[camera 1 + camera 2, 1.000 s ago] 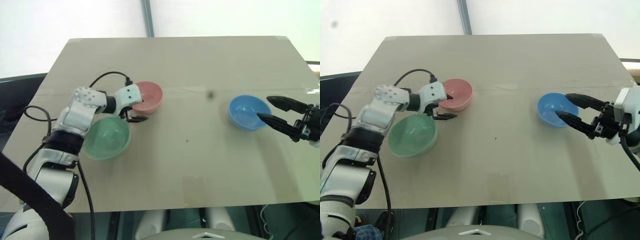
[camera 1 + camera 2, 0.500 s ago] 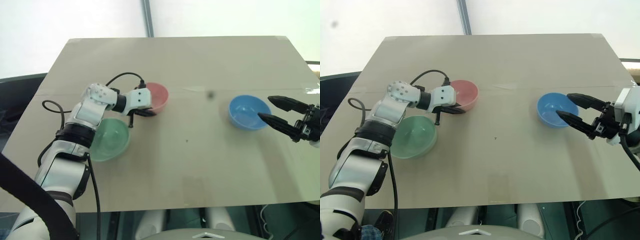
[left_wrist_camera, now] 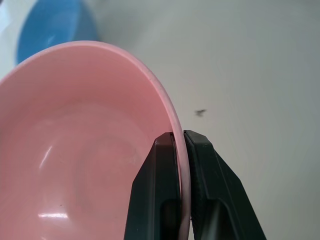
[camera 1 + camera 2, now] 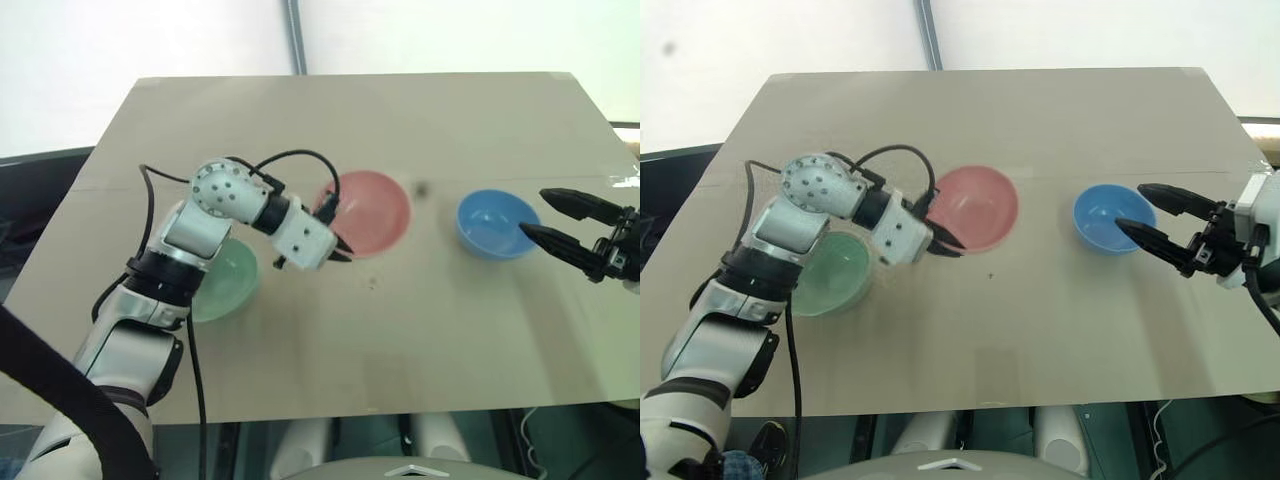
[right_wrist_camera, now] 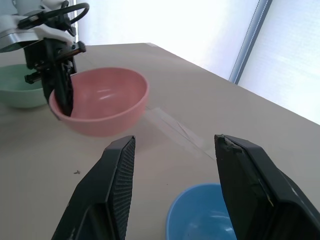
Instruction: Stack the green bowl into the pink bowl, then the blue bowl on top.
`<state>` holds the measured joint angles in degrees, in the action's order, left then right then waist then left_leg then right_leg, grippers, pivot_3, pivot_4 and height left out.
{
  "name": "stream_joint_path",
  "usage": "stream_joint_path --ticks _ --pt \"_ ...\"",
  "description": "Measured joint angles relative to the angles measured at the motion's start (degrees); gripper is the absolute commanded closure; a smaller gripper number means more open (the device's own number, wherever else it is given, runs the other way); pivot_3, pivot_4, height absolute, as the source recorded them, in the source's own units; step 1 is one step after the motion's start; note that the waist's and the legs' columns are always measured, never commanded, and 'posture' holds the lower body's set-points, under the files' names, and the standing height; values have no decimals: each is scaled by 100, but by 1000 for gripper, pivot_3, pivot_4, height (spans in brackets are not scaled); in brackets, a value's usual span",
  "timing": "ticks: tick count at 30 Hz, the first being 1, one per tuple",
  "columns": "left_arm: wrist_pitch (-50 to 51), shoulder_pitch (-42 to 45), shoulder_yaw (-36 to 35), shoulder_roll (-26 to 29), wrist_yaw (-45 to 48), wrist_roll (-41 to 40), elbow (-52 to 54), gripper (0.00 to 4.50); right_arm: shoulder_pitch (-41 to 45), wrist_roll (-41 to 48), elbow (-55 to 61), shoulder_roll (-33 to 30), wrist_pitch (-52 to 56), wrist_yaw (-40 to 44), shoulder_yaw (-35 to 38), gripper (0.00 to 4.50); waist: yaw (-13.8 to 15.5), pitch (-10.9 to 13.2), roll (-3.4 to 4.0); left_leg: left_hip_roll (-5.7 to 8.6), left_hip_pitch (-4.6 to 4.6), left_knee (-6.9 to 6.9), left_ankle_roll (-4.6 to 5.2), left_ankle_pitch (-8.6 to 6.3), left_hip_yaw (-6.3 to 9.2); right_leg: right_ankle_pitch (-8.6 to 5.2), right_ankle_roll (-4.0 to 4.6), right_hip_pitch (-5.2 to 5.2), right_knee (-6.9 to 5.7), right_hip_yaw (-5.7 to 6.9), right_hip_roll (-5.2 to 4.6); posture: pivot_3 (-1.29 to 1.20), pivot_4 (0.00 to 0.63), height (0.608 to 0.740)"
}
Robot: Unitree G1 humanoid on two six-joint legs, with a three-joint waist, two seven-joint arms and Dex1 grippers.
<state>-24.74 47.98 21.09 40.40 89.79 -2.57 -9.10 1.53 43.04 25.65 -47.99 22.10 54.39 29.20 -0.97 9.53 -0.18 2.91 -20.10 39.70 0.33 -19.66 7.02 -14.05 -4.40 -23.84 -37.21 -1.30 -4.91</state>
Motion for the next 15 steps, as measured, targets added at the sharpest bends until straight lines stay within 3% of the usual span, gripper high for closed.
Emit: stream_joint_path --ticks 9,12,15 --pt "-1308 -146 800 722 248 -672 164 4452 5 -3 12 4 3 -89 -3 1708 22 1 0 2 -7 34 2 -1 6 0 0 1 -27 2 -1 0 150 740" --pt "-1458 -145 890 740 248 -786 165 4452 5 -2 32 5 3 -104 -3 1708 25 1 -1 2 -7 44 2 -1 5 -1 -1 2 -41 2 0 0 150 740" --pt "-1547 -120 891 739 248 -890 159 3317 4 -2 38 21 3 -130 -3 1708 18 1 -1 3 -5 52 2 -1 1 -1 -1 2 -51 2 2 0 150 740"
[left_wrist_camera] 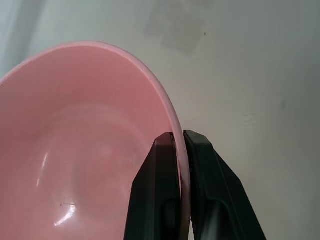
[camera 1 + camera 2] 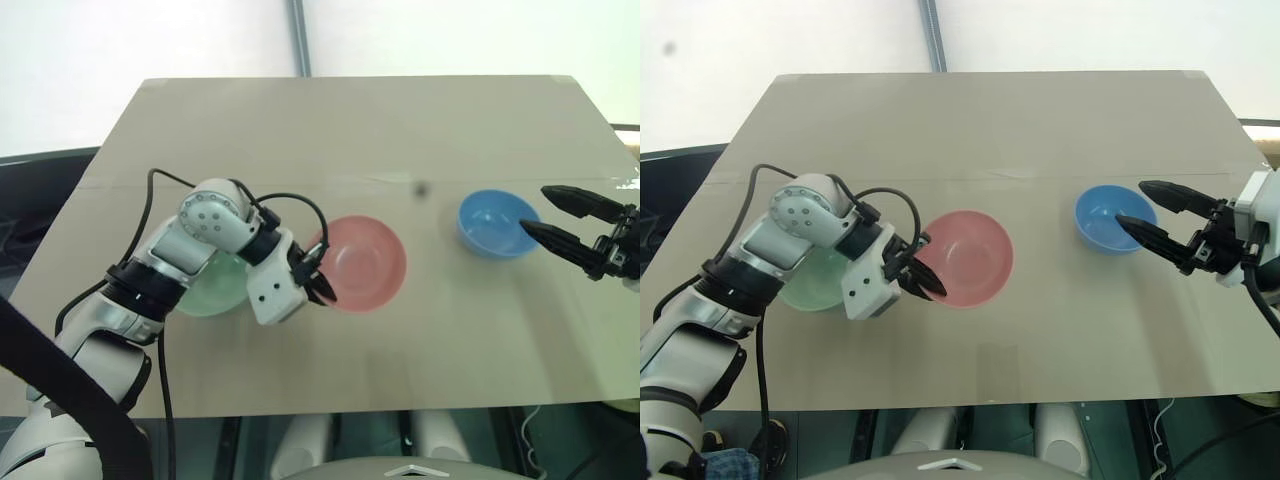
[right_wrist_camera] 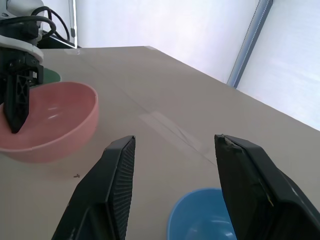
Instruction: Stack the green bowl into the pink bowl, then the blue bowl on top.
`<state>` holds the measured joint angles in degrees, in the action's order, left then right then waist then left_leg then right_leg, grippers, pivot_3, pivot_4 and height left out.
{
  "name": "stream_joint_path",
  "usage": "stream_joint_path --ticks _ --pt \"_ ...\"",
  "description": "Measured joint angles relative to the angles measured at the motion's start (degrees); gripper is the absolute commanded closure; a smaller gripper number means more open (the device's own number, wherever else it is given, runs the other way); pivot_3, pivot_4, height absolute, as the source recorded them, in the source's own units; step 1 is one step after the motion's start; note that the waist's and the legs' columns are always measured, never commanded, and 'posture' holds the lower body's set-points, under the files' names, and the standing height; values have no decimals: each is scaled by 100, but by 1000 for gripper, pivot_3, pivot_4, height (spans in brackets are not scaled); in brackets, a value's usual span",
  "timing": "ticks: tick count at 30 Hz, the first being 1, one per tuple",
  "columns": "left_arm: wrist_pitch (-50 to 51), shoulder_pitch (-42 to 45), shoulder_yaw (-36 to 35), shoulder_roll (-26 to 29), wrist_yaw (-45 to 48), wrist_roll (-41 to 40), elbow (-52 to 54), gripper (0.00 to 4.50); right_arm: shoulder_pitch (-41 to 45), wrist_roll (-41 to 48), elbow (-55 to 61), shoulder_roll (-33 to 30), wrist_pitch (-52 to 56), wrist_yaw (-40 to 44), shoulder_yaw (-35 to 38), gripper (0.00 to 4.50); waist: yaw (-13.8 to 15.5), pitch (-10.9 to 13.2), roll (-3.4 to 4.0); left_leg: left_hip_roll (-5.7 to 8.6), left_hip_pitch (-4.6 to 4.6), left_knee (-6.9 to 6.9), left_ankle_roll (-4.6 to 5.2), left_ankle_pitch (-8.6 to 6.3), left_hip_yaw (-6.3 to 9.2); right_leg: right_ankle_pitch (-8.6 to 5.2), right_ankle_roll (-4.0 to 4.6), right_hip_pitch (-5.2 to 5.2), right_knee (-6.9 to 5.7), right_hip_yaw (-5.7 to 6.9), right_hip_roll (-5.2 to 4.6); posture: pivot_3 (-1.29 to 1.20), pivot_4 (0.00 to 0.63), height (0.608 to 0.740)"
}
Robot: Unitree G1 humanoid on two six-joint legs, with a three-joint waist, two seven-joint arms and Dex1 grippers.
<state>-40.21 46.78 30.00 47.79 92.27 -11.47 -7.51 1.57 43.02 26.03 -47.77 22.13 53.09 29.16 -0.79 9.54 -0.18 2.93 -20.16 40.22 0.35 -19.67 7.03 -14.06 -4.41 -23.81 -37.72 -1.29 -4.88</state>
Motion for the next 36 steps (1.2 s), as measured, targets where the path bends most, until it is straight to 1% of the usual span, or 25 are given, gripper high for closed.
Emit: stream_joint_path --ticks 2,3,4,5,6,7,12,16,19,21,22,24,25,26,27,30,31,33,36 --pt "-12 13 0 0 0 -1 -41 2451 0 0 2 6 0 -21 0 1708 -3 0 0 0 1 1 0 0 -6 0 0 0 -3 0 1 0 150 740" --pt "-40 12 -1 -5 0 3 -88 1946 0 0 5 6 0 -23 0 1708 -4 0 0 0 1 2 0 0 -7 0 0 0 -3 0 1 0 150 740" --pt "-166 12 -20 -60 0 10 -180 1264 -1 0 8 8 0 -27 0 1708 -4 0 0 0 2 2 0 0 -9 0 0 0 -4 -1 1 0 150 740" --pt "-236 11 -14 -100 -1 8 -214 950 0 0 10 11 0 -28 -1 1708 -3 0 0 0 1 3 0 0 -10 0 0 0 -3 -1 1 0 150 740" --pt "-260 10 -7 -100 -1 8 -217 478 0 0 11 12 0 -29 -1 1708 -4 1 -2 0 1 3 0 0 -9 0 0 0 -3 0 2 0 150 740" --pt "-271 11 -8 -98 -1 5 -218 136 0 0 11 12 0 -34 -1 1708 -5 1 -2 0 1 3 0 0 -8 0 0 0 -3 0 1 0 150 740" --pt "-295 11 -9 -82 0 7 -277 136 0 0 11 26 0 -53 -2 1708 -6 1 -2 0 1 3 0 0 -8 0 0 0 -3 -1 2 0 150 740" --pt "-123 35 -15 47 0 -17 -323 136 0 1 10 26 2 -57 -2 1708 -10 1 -2 0 1 3 0 0 -8 0 0 0 -4 -1 2 0 150 740" --pt "539 117 -75 91 1 -333 -312 136 2 2 10 26 3 -57 -4 1708 -10 2 -2 0 1 5 1 0 -7 0 -1 1 -5 0 2 0 150 740" --pt "1273 232 -323 102 -3 -641 -296 136 7 5 10 26 5 -57 -9 1708 -9 2 -4 0 0 5 1 0 -7 -1 -1 0 -6 2 3 0 150 740" --pt "1913 335 -539 103 -34 -908 -271 136 10 9 10 26 6 -56 -12 1708 -12 3 -4 1 0 6 1 0 -8 -1 -1 0 -6 3 3 0 150 740" --pt "2741 479 -874 129 -154 -1249 -213 136 10 22 10 26 12 -55 -12 1708 -23 3 -4 0 0 6 1 0 -5 -1 -2 0 -7 3 3 0 150 740" --pt "3484 553 -1177 174 -283 -1540 -139 136 11 47 10 25 19 -43 -13 1708 -32 3 -4 0 1 6 1 0 -1 -2 -2 0 -8 1 3 0 150 740" --pt "3696 569 -1259 210 -320 -1611 -125 136 11 53 10 25 22 -36 -13 1708 -45 3 -4 0 1 6 1 0 2 -2 -2 0 -8 0 3 0 150 740" --pt "4293 533 -1470 320 -392 -1772 -45 136 10 111 17 25 40 10 -14 1708 -71 3 -3 0 2 6 1 0 5 -2 -2 0 -8 0 3 0 150 740" --pt "4952 61 -1786 728 -517 -1812 87 136 -80 301 93 -60 142 212 5 1708 -177 6 2 -2 12 -3 1 0 1 -2 -1 0 -11 -13 5 0 150 740" --pt "5143 -334 -1927 953 -683 -1660 60 136 -193 409 150 -162 222 432 5 1708 -180 8 0 -5 18 -6 1 0 2 -2 -1 1 -11 -19 12 0 150 740" --pt "5175 -542 -1987 1030 -806 -1504 122 136 -189 474 202 -229 265 571 -16 1708 -159 9 0 -5 18 -3 1 0 2 -2 -1 1 -13 -18 11 0 150 740" --pt "5334 -1144 -2130 1417 -986 -1157 187 136 -172 625 369 -424 307 889 -105 1708 -151 11 -3 -7 21 -4 1 -1 3 -2 -1 4 -14 -19 12 0 150 740"
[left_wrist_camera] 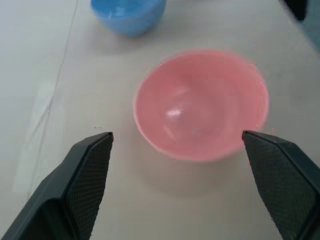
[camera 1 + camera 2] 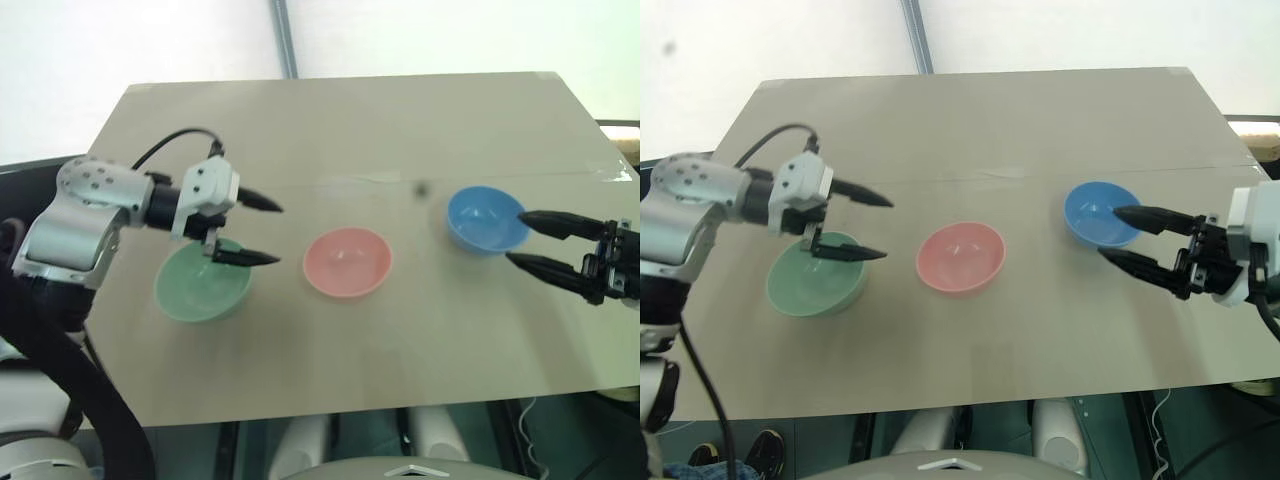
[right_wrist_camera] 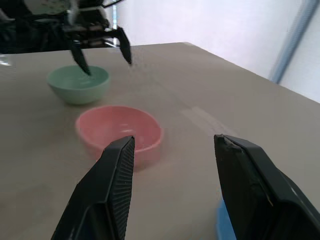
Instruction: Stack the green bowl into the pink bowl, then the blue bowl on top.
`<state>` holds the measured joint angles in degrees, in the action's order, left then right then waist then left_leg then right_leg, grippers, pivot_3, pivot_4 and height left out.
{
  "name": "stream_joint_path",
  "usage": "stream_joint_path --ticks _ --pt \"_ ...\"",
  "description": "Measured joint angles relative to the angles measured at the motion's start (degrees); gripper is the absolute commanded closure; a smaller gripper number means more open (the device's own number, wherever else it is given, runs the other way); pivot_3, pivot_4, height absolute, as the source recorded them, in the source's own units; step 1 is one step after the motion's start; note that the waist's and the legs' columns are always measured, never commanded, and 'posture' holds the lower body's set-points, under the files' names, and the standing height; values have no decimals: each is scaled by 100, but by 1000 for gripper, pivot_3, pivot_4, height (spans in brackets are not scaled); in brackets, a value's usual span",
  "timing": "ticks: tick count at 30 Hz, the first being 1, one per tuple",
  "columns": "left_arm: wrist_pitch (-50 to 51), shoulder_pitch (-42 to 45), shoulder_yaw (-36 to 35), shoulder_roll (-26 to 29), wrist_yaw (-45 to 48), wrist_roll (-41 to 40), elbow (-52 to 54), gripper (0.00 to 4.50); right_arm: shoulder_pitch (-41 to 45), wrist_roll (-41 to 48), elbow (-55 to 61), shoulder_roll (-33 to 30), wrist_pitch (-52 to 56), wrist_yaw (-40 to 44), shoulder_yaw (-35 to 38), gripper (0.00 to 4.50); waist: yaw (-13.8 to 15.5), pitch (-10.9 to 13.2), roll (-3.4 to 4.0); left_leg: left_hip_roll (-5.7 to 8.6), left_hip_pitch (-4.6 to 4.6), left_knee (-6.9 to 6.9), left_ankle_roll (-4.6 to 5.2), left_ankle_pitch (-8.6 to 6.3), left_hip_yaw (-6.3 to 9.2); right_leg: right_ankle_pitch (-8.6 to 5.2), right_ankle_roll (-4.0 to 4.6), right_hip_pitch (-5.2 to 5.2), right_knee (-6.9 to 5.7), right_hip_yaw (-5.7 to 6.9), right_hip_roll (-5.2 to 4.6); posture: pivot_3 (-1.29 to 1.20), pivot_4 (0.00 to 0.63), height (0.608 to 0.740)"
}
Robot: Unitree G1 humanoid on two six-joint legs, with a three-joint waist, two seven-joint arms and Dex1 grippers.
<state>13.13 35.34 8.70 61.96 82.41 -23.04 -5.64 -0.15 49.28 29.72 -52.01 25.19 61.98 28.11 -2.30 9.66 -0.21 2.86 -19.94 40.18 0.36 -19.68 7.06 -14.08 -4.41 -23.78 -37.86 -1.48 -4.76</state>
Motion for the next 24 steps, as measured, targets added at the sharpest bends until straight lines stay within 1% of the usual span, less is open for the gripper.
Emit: stream_joint_path --ticks 3,4,6,11,14,17,20,22,24 --pt "11 -661 -270 424 8 190 86 136 125 21 -25 -8 37 81 -160 1708 9 2 -1 -2 -1 -2 0 0 -1 0 0 -2 4 -1 -3 0 150 740" --pt "12 -717 -299 461 10 219 85 136 126 21 -44 -8 37 93 -165 1708 11 2 -1 -2 -1 -2 0 0 -2 0 0 -2 4 -1 -4 0 150 740" --pt "13 -1135 -643 677 26 250 237 136 199 -15 -120 -7 33 148 -277 1708 28 7 -4 -7 -4 -3 0 -1 0 0 0 -3 7 1 -6 0 150 740" --pt "151 -1827 -1373 1120 130 216 516 136 267 -117 -274 -7 -29 236 -329 1708 54 9 -3 -7 -5 -9 1 -1 -1 0 0 -3 12 2 -9 0 150 740" --pt "273 -2399 -1908 1297 344 97 662 136 305 -127 -323 -6 -41 274 -362 1708 41 12 1 -9 -4 -13 1 -2 -2 -1 1 -5 13 2 -9 0 150 740" --pt "122 -3144 -2364 1403 722 107 748 136 318 -151 -373 -1 -48 283 -390 1708 34 16 8 -12 -4 -15 0 -2 -5 -1 1 -6 15 0 -9 0 150 740" --pt "14 -3525 -2531 1433 918 101 814 136 335 -159 -393 1 -49 292 -433 1708 39 17 9 -13 -4 -16 1 -2 -6 -1 1 -5 16 1 -10 0 150 740" --pt "-145 -3832 -2624 1594 958 97 856 136 358 -160 -407 1 -53 312 -465 1708 40 19 6 -15 -4 -17 1 -2 -6 -1 1 -5 19 1 -11 0 150 740" --pt "-389 -3932 -2637 1644 974 217 856 136 364 -161 -444 1 -55 327 -468 1708 54 22 11 -13 -4 -19 2 -3 -7 -1 1 -5 19 1 -14 0 150 740"
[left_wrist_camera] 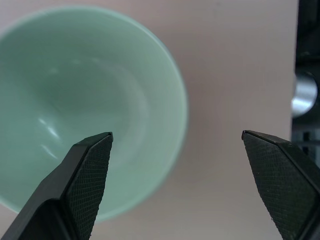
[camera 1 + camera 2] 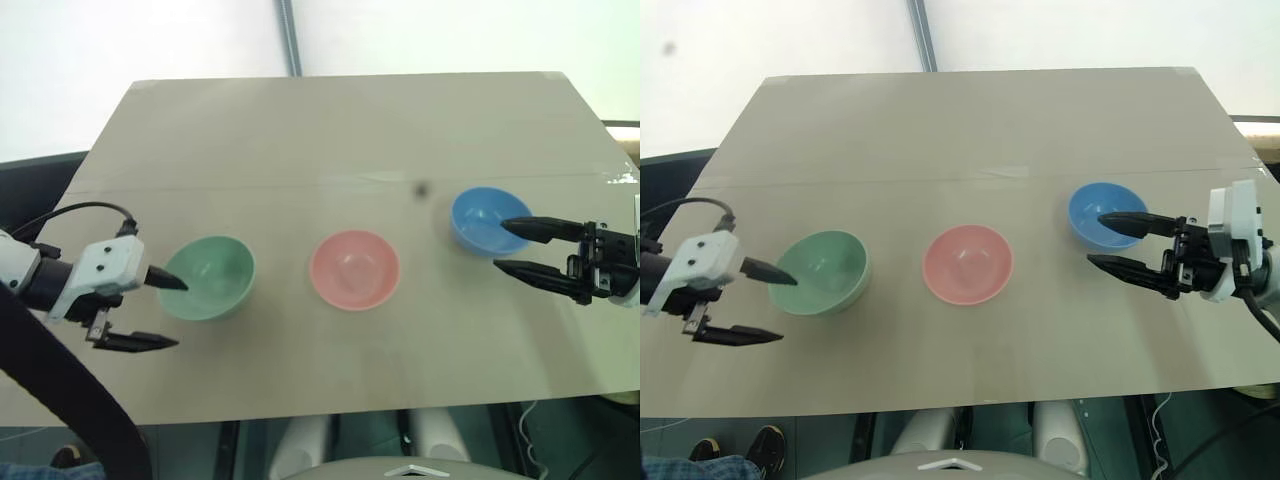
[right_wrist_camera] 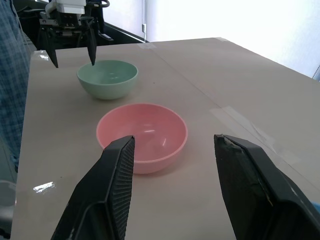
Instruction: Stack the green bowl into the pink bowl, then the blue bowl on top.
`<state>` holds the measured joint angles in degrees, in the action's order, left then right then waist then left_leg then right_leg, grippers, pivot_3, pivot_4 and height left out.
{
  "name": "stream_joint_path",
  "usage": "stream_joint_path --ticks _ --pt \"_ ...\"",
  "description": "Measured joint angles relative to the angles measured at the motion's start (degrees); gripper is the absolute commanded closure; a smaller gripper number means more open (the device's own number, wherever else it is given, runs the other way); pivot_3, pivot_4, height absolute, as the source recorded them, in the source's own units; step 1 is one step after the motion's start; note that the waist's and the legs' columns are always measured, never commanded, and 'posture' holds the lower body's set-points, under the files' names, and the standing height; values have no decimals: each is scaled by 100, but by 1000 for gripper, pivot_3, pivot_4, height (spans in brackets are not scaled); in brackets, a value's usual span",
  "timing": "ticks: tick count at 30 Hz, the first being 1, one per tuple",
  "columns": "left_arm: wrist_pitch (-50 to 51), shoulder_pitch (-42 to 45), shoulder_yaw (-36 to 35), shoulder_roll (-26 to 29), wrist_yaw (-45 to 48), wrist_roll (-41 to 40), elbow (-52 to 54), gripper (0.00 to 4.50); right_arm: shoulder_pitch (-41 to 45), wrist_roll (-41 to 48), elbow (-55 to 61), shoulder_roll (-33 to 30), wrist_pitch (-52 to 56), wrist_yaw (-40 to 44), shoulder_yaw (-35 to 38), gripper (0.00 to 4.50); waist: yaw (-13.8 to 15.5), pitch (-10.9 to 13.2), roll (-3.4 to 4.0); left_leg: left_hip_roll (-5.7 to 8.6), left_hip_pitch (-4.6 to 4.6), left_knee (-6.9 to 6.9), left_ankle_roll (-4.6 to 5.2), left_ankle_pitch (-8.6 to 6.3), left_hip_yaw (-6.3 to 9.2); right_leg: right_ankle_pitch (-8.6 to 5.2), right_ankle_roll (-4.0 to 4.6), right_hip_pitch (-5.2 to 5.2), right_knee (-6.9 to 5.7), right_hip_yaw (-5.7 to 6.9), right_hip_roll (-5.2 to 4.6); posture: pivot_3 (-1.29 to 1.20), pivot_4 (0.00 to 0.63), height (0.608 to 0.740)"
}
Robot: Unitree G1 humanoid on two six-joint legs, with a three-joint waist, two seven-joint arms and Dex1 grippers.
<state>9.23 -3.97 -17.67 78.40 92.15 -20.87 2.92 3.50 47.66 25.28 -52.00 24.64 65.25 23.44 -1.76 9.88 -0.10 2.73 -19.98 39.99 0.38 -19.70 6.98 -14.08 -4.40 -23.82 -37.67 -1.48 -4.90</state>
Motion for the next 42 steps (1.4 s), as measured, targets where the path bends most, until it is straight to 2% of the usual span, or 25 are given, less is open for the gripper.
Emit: stream_joint_path --ticks 3,11,15,18,19,20,21,22,25,26,30,37,40,42 --pt "-413 27 67 -101 -133 310 -25 136 0 -4 -24 0 -2 0 0 1708 6 0 1 0 0 -3 0 0 0 0 0 0 2 0 0 0 150 740" --pt "-800 823 964 -614 -748 888 -105 136 -11 -15 -29 4 -14 -64 11 1708 15 1 0 5 0 -7 0 0 -1 0 0 -1 3 0 1 0 150 740" --pt "-977 985 1347 -671 -739 1095 -215 136 -18 -25 -28 5 -27 -98 13 1708 -4 1 0 5 0 -10 0 0 -2 0 0 -4 4 -2 1 0 150 740" --pt "-1012 1097 1418 -686 -681 1101 -280 898 -34 -30 -27 7 -32 -117 15 1708 -4 1 0 4 0 -10 0 0 -2 0 0 -4 4 -2 1 0 150 740" --pt "-1012 1160 1430 -686 -629 1079 -311 1509 -35 -31 -25 7 -32 -129 16 1708 -4 1 0 4 0 -10 0 0 -2 0 0 -4 3 -2 1 0 150 740" --pt "-1012 1192 1435 -685 -605 1061 -326 1630 -36 -31 -24 9 -32 -138 16 1708 -4 1 0 4 0 -10 1 0 -2 0 0 -4 4 -2 1 0 150 740" --pt "-1020 1241 1446 -685 -563 1054 -360 2238 -37 -32 -20 10 -32 -165 16 1708 -5 1 0 5 0 -10 1 0 -3 0 0 -4 4 -2 1 0 150 740" --pt "-1034 1267 1464 -685 -532 1053 -369 2535 -40 -32 -16 12 -33 -182 17 1708 -5 1 0 5 0 -10 1 0 -3 0 0 -4 4 -2 1 0 150 740" --pt "-1093 1277 1519 -685 -464 1052 -383 4087 -70 -32 30 12 -33 -194 17 1708 -6 1 0 5 0 -11 1 0 -2 0 0 -4 5 -2 2 0 150 740" --pt "-1148 1319 1518 -693 -465 1007 -400 4461 -89 -32 43 12 -34 -193 22 1708 -7 1 0 5 0 -11 1 0 -3 0 0 -4 5 -2 2 0 150 740" --pt "-1297 1471 1518 -683 -439 1010 -406 4461 -103 -34 72 18 -39 -199 24 1708 -9 0 11 7 6 -11 1 -1 -6 0 0 -1 1 -5 4 0 150 740" --pt "-1720 2971 1918 -1135 -634 1407 -964 4461 -39 -43 59 17 -39 -198 19 1708 76 3 3 15 2 -7 0 0 -5 0 0 -1 1 1 5 0 150 740" --pt "-1924 3577 2057 -1432 -695 1469 -1101 4461 -4 -51 52 17 -39 -192 3 1708 99 4 3 18 -3 -5 0 0 -6 1 -1 -1 5 5 3 0 150 740" --pt "-2124 4052 2147 -1875 -749 1429 -1103 4461 33 -61 42 17 -43 -188 4 1708 100 3 2 18 -9 0 1 0 -1 1 -1 -2 8 6 1 0 150 740"
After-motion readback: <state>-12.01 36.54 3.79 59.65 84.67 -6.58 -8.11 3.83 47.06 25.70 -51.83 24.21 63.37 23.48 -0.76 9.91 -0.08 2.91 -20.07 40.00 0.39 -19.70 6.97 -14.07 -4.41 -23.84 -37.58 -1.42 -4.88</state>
